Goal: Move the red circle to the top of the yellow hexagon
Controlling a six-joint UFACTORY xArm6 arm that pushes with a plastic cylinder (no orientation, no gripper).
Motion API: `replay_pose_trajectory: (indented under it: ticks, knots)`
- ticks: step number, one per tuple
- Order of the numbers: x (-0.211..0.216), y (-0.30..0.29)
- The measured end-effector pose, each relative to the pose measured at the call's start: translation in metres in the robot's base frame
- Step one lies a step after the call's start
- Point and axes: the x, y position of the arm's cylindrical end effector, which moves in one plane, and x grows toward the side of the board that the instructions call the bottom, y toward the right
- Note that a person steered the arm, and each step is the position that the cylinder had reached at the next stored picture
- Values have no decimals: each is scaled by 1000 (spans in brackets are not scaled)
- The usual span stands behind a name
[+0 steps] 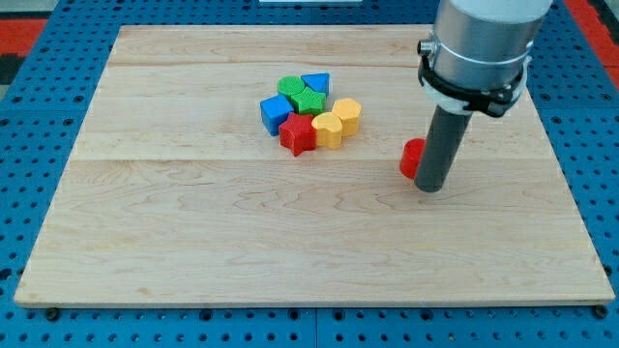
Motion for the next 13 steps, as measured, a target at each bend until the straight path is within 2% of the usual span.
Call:
replay_pose_trajectory:
  ticks: [3,6,8,10,11,13]
  knots:
    - [-42,0]
    - [-84,41]
    - [-69,24]
    - [-68,-29]
    - [-77,-2]
    - [-85,11]
